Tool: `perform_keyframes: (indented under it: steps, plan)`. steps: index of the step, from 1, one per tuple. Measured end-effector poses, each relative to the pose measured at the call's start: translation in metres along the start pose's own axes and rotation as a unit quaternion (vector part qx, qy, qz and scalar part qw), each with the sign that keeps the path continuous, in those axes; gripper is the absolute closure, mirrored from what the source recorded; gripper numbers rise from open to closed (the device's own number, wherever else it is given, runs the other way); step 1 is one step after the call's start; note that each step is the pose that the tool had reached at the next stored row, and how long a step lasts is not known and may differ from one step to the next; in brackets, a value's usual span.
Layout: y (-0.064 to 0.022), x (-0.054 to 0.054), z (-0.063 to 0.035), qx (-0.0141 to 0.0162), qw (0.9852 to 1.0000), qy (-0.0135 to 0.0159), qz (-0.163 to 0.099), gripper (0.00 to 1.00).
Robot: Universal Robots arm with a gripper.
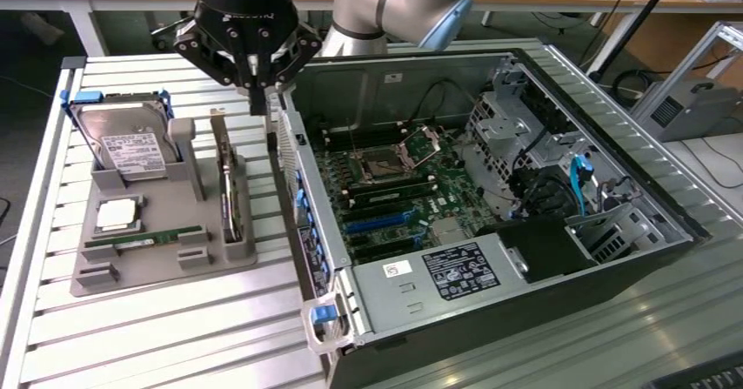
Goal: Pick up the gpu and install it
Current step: 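Reach for the gpu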
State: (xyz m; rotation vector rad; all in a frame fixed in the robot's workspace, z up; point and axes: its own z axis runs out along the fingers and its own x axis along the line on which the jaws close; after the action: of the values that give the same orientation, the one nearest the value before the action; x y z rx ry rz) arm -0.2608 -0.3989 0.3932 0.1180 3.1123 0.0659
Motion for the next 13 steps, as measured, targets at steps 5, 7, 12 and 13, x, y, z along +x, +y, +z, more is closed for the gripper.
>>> perform_keyframes:
  steps: [5, 7, 12, 13]
  plan:
    - [-0.0003, 0.0035, -0.0001, 0.0, 1.0, 0.0, 0.0, 0.89]
    - [-0.0004, 0.0049, -0.0001, 0.0, 1.0, 0.0, 0.0, 0.89]
    - [-0.0006, 0.008, -0.0002, 0.0, 1.0, 0.0, 0.0, 0.89]
    - [-0.0006, 0.0085, -0.0002, 0.0, 1.0, 0.0, 0.0, 0.89]
